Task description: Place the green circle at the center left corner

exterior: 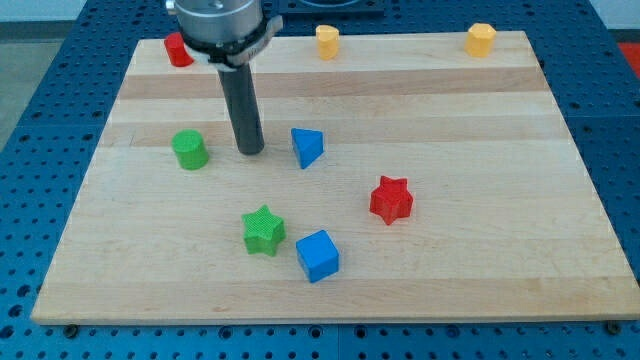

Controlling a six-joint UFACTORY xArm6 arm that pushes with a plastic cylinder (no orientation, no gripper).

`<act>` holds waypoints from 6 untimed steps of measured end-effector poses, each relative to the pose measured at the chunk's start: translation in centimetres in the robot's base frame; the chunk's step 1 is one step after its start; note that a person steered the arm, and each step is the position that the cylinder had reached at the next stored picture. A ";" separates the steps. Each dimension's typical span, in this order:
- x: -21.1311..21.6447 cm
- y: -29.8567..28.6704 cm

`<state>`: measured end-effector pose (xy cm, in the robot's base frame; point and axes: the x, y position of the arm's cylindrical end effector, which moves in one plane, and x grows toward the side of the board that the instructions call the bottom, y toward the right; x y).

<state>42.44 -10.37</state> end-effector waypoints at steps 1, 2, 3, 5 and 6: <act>0.6 -2.9; -1.4 -6.2; -1.6 -9.2; 3.1 -7.5; 4.1 -10.2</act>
